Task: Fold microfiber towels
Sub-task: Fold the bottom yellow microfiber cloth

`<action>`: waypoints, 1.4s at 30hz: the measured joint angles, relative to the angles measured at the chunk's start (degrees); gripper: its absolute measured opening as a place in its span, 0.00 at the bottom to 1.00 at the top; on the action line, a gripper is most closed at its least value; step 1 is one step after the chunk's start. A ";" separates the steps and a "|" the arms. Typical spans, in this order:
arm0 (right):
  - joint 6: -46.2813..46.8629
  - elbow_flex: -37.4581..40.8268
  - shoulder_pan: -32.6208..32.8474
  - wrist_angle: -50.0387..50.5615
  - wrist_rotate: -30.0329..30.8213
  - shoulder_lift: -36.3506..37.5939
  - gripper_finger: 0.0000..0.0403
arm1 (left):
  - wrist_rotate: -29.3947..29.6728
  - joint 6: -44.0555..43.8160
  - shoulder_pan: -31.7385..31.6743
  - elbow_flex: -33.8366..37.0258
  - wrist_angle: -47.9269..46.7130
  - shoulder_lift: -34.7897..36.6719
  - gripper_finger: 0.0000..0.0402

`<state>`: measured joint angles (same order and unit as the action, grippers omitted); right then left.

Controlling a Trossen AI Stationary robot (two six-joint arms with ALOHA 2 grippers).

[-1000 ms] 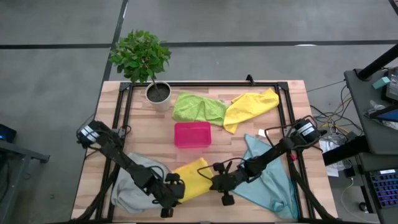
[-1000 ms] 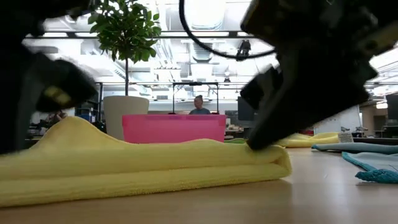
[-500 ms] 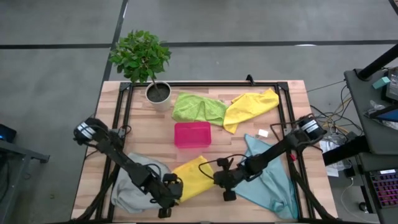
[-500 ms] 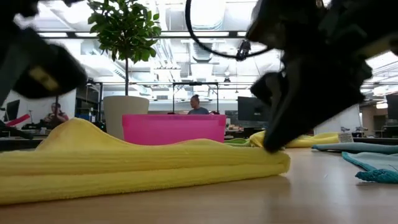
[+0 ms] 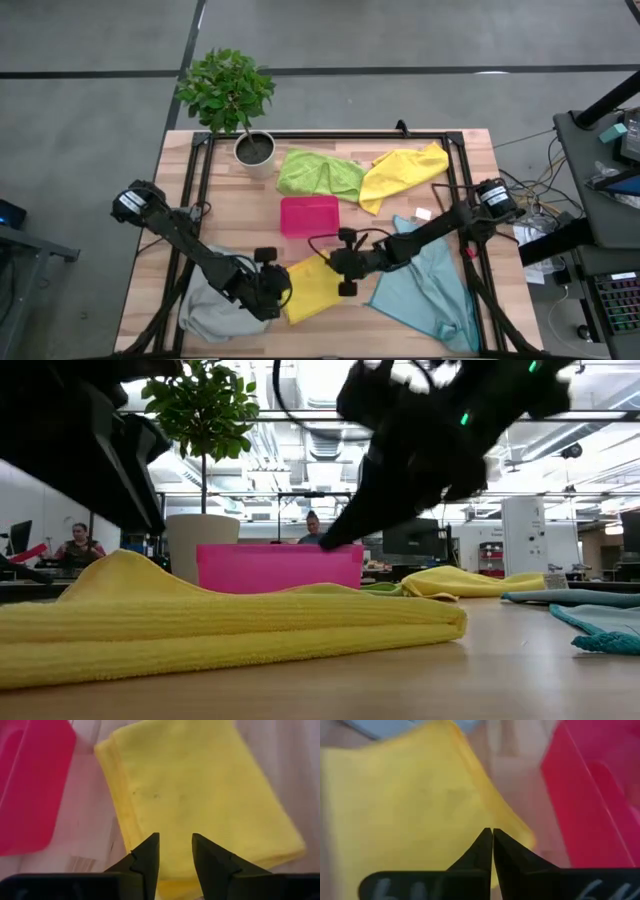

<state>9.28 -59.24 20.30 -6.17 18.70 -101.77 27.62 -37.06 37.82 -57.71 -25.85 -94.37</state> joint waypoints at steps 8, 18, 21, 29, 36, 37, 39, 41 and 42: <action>-0.90 0.26 -2.99 -4.92 -0.02 -5.75 0.02 | -1.75 -1.48 -0.26 1.06 -0.76 -4.09 0.25; -0.22 -0.40 -3.09 5.15 0.31 -5.20 0.02 | -2.28 -3.20 -0.70 3.91 -0.65 -4.50 0.25; 1.06 -0.38 -3.07 9.34 0.41 -3.97 0.02 | -1.97 -1.31 -1.24 3.79 -0.76 -4.47 0.25; 1.58 -0.12 -2.17 18.27 -1.20 1.73 0.02 | -1.96 1.47 -2.08 2.18 -0.08 -4.09 0.25; 3.68 0.43 -0.75 18.16 -1.12 5.09 0.02 | -1.80 1.47 -2.14 2.12 3.07 -4.06 0.25; 4.28 0.43 -0.30 17.97 -1.14 5.25 0.02 | -1.79 1.47 -2.17 2.12 3.46 -4.06 0.25; 5.48 0.48 0.60 17.86 -1.16 5.30 0.02 | -1.79 1.47 -2.20 2.12 3.59 -4.06 0.25; 6.99 0.56 1.32 17.89 -1.16 5.30 0.02 | -1.79 1.47 -2.20 2.12 3.63 -4.06 0.25; 7.67 0.56 1.67 17.88 -1.12 5.29 0.02 | -1.79 1.47 -2.20 2.12 3.61 -4.06 0.25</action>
<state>16.95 -58.67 21.97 11.71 17.58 -96.48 25.82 -35.59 35.62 -55.59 -22.24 -98.43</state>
